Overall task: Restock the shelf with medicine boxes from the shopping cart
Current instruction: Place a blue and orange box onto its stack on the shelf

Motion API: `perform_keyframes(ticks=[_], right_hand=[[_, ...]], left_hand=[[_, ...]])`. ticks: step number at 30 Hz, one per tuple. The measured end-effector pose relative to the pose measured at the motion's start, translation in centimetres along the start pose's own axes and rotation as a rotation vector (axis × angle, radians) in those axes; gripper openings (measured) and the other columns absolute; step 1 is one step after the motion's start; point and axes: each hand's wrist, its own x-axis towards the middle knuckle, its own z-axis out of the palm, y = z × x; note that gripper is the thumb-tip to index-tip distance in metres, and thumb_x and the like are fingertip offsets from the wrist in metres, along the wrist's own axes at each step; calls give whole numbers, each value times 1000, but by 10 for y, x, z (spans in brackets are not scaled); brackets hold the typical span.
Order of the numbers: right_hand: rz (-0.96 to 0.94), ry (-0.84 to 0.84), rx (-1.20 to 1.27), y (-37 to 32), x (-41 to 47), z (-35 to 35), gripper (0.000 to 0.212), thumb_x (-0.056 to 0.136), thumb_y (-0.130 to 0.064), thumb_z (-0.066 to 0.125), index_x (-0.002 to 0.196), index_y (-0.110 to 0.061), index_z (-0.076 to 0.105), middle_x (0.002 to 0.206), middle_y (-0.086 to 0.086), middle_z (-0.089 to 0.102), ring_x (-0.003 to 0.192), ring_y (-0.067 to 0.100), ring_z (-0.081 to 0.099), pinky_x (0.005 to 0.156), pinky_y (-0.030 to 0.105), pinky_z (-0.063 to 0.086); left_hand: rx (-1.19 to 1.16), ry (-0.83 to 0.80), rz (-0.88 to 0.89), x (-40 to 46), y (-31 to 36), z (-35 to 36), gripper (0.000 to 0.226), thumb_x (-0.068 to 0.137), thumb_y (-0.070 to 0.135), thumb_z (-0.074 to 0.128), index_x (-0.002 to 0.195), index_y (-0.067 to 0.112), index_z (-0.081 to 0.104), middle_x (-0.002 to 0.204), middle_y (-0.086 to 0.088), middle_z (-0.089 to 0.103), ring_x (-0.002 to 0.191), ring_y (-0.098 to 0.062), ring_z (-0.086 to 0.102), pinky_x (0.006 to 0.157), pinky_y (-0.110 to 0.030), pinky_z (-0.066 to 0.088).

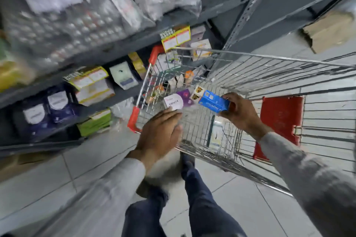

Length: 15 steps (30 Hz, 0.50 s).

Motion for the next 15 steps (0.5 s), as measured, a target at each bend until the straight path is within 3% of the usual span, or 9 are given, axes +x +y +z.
perform_keyframes(ticks=[2, 4, 6, 8, 10, 13, 15], right_hand=[[-89, 76, 21, -46, -28, -33, 53, 72, -16, 89, 120, -15, 66, 99, -3, 68, 83, 21, 66, 69, 27, 48], [-185, 155, 49, -98, -55, -68, 54, 70, -14, 91, 118, -15, 67, 95, -3, 69, 77, 12, 64, 73, 33, 51], [-275, 222, 91, -157, -75, -102, 54, 69, -20, 92, 118, -18, 68, 91, -7, 68, 72, 9, 59, 70, 26, 48], [-375, 294, 131, -221, -93, -132, 53, 70, -26, 90, 118, -20, 68, 94, -11, 70, 79, 14, 61, 71, 17, 47], [-464, 319, 201, -281, -101, -156, 51, 72, -21, 91, 117, -26, 67, 93, -16, 70, 85, 18, 62, 71, 10, 47], [-644, 355, 240, -366, -104, -180, 53, 72, -23, 91, 111, -44, 63, 100, -9, 68, 76, 20, 65, 70, 29, 55], [-759, 382, 231, -416, -104, -189, 50, 72, -28, 91, 112, -42, 63, 101, -10, 70, 82, 15, 66, 74, 23, 52]], left_hand=[[-35, 138, 26, -10, 10, -47, 35, 99, 27, 59, 131, 18, 69, 138, -1, 69, 131, -16, 59, 112, -24, 36], [-88, 327, 49, -26, 20, -108, 31, 98, 24, 63, 128, 20, 72, 134, 1, 71, 126, -14, 62, 109, -22, 39], [-104, 525, 74, -46, 23, -175, 30, 97, 21, 66, 126, 18, 73, 130, 1, 73, 122, -12, 63, 110, -19, 38], [-59, 703, 108, -67, 21, -240, 30, 95, 21, 66, 124, 17, 74, 129, 1, 73, 121, -11, 64, 109, -23, 42], [9, 857, 131, -89, 14, -299, 31, 95, 20, 64, 124, 14, 74, 130, -1, 72, 122, -15, 65, 110, -28, 46], [146, 1061, 155, -126, -8, -372, 32, 96, 16, 62, 125, 6, 72, 132, -7, 70, 127, -19, 63, 115, -29, 40], [230, 1147, 116, -152, -29, -409, 35, 97, 16, 60, 128, 5, 70, 135, -9, 68, 132, -21, 60, 117, -32, 38]])
